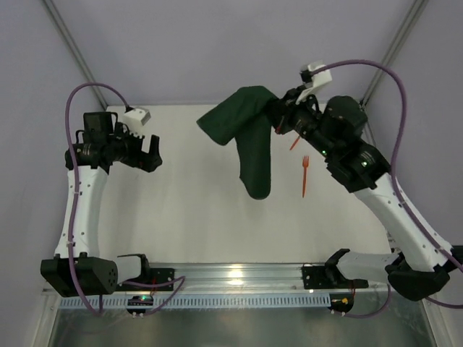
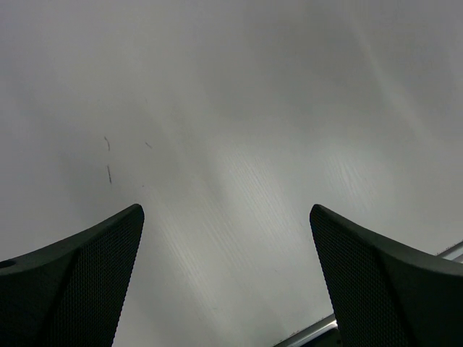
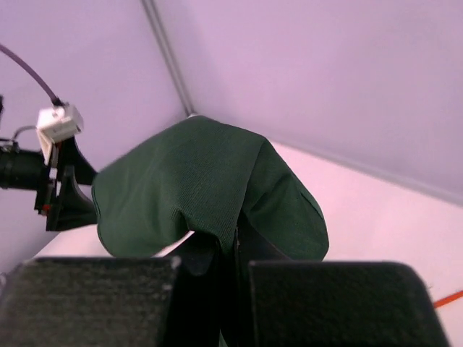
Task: Fold the napkin into a case and place the utensils inside
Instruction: Place the crumpled napkin at the center of the board.
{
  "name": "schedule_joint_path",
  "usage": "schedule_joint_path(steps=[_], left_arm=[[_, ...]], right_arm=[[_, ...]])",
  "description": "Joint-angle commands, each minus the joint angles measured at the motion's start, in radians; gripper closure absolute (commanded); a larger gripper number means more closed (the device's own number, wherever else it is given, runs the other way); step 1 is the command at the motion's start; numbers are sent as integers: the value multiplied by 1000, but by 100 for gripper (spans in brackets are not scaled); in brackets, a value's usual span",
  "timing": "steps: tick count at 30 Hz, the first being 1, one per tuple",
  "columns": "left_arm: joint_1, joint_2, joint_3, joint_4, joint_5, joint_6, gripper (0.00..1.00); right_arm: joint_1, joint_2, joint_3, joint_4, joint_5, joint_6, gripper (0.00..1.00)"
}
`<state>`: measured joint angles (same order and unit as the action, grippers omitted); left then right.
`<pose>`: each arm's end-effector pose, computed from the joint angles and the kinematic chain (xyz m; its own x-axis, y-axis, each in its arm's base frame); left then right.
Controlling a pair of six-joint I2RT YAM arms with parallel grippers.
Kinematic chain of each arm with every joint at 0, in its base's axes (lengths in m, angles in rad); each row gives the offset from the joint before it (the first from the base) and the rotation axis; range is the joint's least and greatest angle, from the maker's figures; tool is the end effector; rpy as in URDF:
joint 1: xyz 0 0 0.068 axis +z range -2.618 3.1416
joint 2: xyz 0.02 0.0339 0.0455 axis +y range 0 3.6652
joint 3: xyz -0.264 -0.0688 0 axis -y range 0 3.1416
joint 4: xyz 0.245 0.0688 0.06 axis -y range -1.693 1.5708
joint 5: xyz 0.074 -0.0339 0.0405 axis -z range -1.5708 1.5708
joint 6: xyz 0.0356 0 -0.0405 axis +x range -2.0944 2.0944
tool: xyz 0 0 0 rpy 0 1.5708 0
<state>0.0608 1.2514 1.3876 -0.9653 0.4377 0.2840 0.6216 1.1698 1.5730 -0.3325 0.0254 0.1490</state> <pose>0.2439 -0.0003 0.3785 -0.6418 0.2152 -0.7360 0.4277 0.8971 -0.1107 0.1859 0.1321 0.5156 -0.0266 0.1635 -0.9862 -0.5639 0.8122 0.1499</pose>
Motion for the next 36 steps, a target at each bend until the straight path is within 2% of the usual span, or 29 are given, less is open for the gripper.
schedule_joint_path(steps=[1, 6, 7, 8, 9, 10, 11, 13, 15, 17, 19, 21, 22, 24, 27, 33, 36], left_arm=[[-1, -29, 41, -53, -10, 40, 1], [-1, -21, 4, -26, -42, 38, 1], [0, -18, -7, -17, -51, 35, 1], [-1, -17, -33, -9, -59, 35, 1], [0, -11, -44, 5, -73, 35, 1], [-1, -6, -54, 8, -76, 38, 1], [0, 6, -74, 10, -77, 38, 1], [1, 19, -100, 7, -76, 43, 1], [-1, 32, -117, 8, -77, 44, 1], [1, 37, -145, 16, -83, 46, 2], [2, 37, -163, 37, -93, 43, 2], [4, 36, -185, 49, -94, 34, 2], [8, 34, -191, 59, -94, 32, 2], [11, 31, -209, 69, -96, 23, 2], [20, 36, -228, 82, -100, 20, 2], [28, 43, -242, 82, -119, 21, 2], [28, 37, -257, 82, -85, 18, 2]], right_arm=[[50, 123, -54, 36, -30, 127, 96], [59, 338, -74, 119, -30, 207, 96], [61, 431, -59, 110, -30, 193, 96], [61, 479, -6, 92, 43, 182, 90], [56, 528, 33, 32, 77, 143, 62], [56, 633, 123, -8, 115, 120, 44], [55, 687, 174, -102, 211, 98, 21], [49, 833, 356, -280, 336, 52, 10], [49, 890, 453, -380, 367, 37, 8], [66, 860, 440, -393, 370, 34, 8], [95, 785, 275, -337, 380, 9, 8], [164, 658, 141, -235, 389, -2, 7], [208, 596, 22, -188, 375, 6, 8], [245, 561, -116, -165, 313, 36, 8], [309, 551, -238, -136, 269, 112, 7], [339, 634, -318, -86, 269, 225, 8], [337, 663, -324, -74, 277, 244, 8]])
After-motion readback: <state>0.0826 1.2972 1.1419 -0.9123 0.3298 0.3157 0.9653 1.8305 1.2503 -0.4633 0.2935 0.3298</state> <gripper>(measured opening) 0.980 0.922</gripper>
